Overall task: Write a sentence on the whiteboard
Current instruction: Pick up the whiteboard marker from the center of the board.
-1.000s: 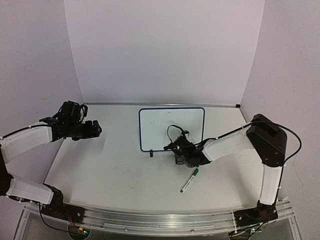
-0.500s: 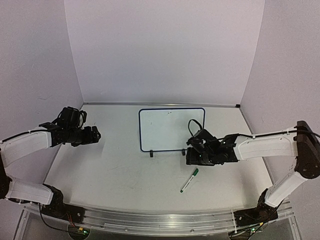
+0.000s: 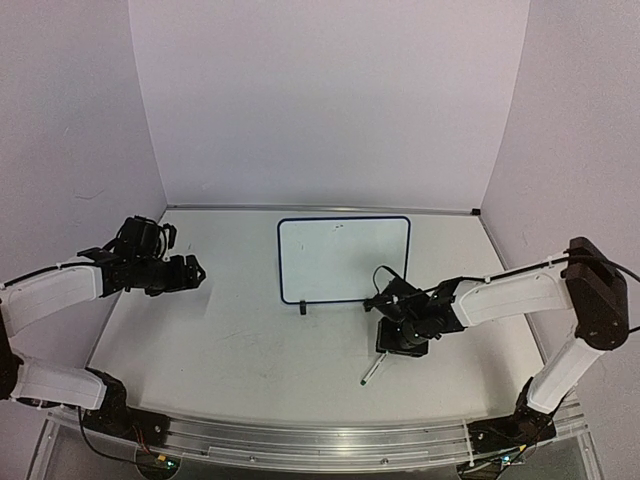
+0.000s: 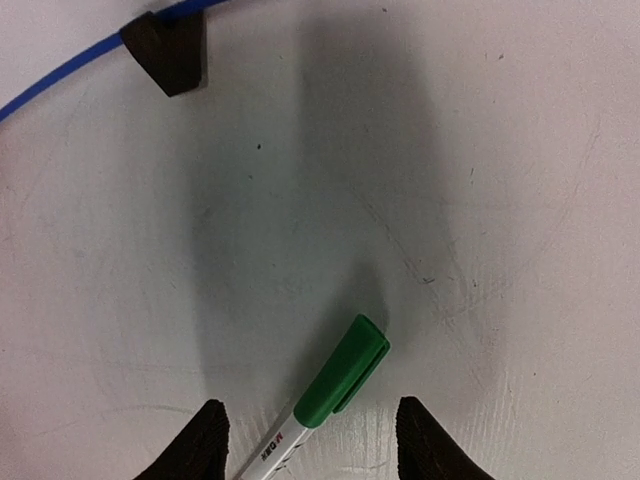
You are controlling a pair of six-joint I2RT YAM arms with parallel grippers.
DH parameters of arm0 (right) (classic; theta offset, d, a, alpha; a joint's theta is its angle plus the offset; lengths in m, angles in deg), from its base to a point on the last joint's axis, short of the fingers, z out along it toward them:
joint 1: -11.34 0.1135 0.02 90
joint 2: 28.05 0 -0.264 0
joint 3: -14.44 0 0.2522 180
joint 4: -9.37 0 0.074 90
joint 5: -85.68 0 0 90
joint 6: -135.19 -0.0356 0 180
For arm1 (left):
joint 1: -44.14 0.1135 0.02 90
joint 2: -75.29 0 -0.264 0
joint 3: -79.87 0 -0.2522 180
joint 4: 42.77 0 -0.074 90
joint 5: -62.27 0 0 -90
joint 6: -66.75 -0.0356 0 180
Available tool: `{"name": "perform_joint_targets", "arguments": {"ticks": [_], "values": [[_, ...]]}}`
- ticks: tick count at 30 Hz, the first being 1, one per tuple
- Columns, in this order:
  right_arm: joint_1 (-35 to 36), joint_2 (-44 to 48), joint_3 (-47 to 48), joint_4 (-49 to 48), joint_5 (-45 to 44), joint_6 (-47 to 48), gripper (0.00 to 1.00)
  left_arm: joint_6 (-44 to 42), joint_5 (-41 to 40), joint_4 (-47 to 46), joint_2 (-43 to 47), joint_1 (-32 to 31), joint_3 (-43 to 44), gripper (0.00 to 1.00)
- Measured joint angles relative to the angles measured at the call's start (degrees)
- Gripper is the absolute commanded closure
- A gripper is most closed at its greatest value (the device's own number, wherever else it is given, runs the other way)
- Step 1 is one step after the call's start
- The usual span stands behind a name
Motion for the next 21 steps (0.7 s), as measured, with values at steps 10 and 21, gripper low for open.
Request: {"name": "perform_joint_targets", "arguments": {"ticks": [10, 21], "values": [[0.0, -4.5, 3.1, 0.0, 0.5, 0.1, 0.53, 0.0, 0.8, 0.0, 1.1, 0.0, -0.4, 0.15], [0.1, -7.2, 7.6, 0.0, 0.6, 6.0, 0.60, 0.0, 0.9, 0.0, 1.1, 0.0, -0.4, 0.15]]}}
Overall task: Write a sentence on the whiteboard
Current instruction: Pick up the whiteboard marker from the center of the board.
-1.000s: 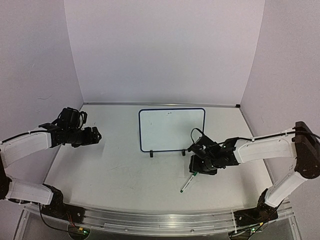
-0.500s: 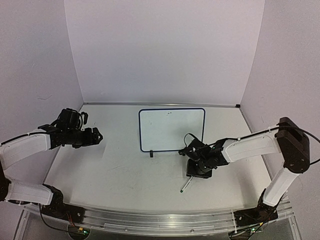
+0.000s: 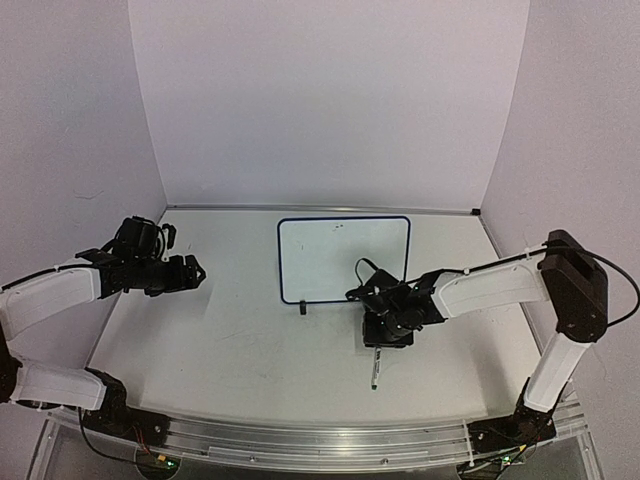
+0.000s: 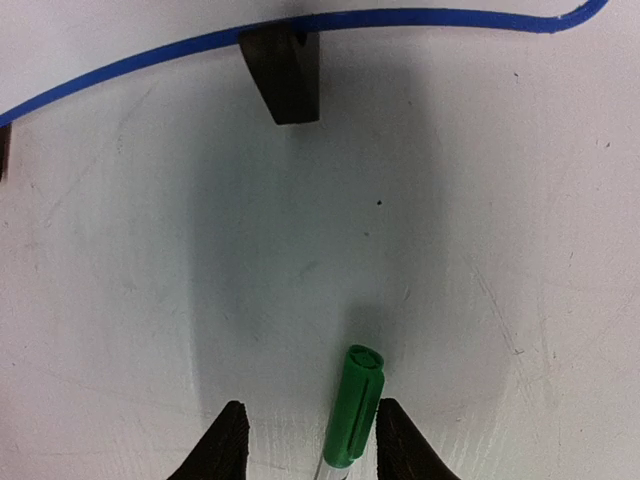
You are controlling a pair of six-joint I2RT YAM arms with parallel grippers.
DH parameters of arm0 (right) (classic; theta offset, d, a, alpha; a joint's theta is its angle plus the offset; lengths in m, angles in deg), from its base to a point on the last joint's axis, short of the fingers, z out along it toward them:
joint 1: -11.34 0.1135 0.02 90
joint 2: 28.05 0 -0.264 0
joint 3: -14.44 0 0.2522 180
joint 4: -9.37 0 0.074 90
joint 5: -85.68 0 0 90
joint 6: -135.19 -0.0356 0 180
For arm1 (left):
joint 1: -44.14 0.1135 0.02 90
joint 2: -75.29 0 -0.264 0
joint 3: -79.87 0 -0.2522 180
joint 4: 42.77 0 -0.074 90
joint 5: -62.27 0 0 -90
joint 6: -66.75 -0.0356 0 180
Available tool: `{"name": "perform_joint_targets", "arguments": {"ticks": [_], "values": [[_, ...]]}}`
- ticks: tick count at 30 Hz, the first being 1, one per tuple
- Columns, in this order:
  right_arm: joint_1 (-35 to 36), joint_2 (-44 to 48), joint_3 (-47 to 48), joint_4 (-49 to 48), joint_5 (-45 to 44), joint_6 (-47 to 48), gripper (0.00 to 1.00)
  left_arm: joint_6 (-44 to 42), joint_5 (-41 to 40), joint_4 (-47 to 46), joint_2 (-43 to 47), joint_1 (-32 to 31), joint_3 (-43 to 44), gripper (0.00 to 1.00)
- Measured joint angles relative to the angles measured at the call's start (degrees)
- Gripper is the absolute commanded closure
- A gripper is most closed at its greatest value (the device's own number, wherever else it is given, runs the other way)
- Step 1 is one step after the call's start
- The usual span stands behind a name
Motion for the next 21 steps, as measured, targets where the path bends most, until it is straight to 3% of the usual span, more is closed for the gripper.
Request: {"name": "perform_joint_targets", "arguments": {"ticks": [13, 21], "values": [[1.2, 0.0, 0.2, 6.5, -0.4, 2.5, 0.65, 0.0, 0.1, 0.0, 0.0, 0.0, -0.1, 0.15], [1.5, -0.3, 0.4, 7.2, 0.3, 2.7, 0.77, 0.0, 0.2, 0.0, 0.0, 0.0, -0.1, 0.15]]}}
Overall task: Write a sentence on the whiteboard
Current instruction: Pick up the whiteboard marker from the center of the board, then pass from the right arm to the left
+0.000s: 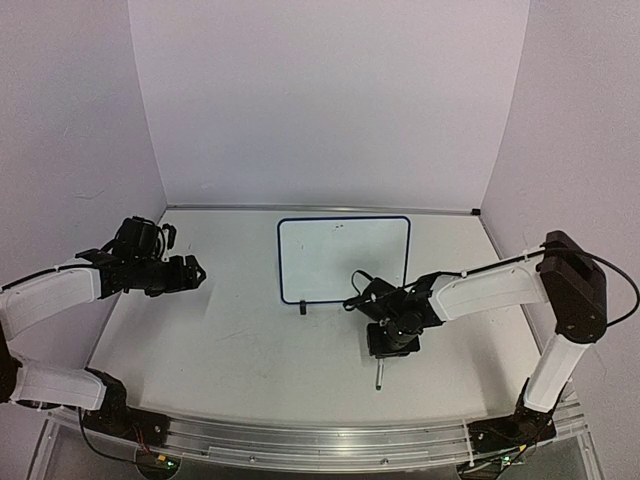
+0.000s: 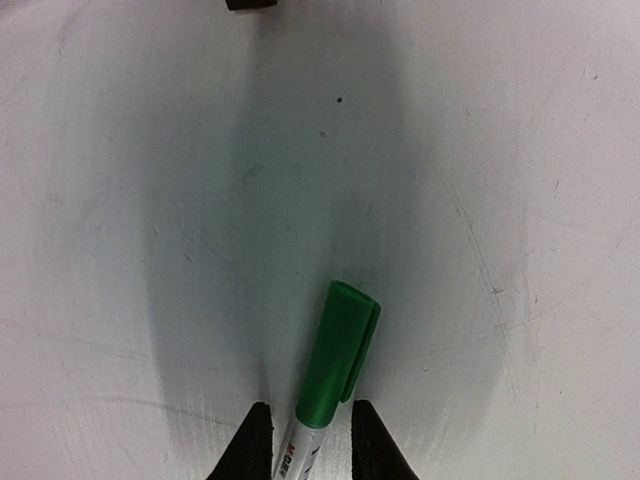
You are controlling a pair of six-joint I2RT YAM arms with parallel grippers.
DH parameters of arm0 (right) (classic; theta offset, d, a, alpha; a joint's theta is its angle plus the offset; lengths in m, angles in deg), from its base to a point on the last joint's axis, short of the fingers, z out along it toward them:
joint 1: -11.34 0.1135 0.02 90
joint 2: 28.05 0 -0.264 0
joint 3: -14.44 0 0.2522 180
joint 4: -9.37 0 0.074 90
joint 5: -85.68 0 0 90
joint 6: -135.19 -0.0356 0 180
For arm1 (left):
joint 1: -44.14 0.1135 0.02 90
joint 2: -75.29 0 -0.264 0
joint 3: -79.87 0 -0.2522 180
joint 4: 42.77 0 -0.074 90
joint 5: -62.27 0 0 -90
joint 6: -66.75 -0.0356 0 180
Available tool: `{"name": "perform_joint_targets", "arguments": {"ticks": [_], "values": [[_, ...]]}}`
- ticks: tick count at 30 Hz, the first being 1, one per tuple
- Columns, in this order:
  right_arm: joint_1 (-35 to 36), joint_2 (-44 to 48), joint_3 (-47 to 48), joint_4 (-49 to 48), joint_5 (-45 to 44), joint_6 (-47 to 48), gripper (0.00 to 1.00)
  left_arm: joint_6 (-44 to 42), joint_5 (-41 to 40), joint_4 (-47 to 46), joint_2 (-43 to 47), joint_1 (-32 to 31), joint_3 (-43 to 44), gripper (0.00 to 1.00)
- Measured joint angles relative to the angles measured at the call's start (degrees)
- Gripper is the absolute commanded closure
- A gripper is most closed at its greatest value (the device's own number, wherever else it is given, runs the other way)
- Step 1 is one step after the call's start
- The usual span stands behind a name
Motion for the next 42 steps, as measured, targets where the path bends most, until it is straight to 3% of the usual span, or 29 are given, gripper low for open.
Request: {"name": "perform_joint_targets", "arguments": {"ticks": [11, 19, 26, 32, 38, 42], "values": [[0.0, -0.4, 0.0, -0.8, 1.0, 0.3, 1.00, 1.4, 3.1, 0.0, 0.0, -1.4, 0.0, 0.17], [0.0, 1.0, -1.1, -3.1, 1.9, 4.0, 1.00, 9.5, 6.3, -1.8, 0.6, -10.9, -0.6, 0.18], [0.3, 12.5, -3.7, -8.4, 6.4, 14.2, 1.00, 17.2, 7.7, -7.9, 0.2, -22.0, -0.6, 0.18], [1.7, 18.4, -3.5, -13.7, 12.0, 22.8, 1.00, 21.1, 10.5, -15.4, -7.9, -30.2, 3.6, 0.18], [4.0, 18.2, -1.0, -14.5, 15.6, 27.8, 1.00, 23.9, 15.0, -24.1, -14.7, -33.3, 6.2, 0.17], [5.8, 17.8, 1.0, -14.8, 16.4, 29.6, 1.00, 25.5, 17.0, -27.0, -17.1, -33.6, 6.9, 0.21]]}}
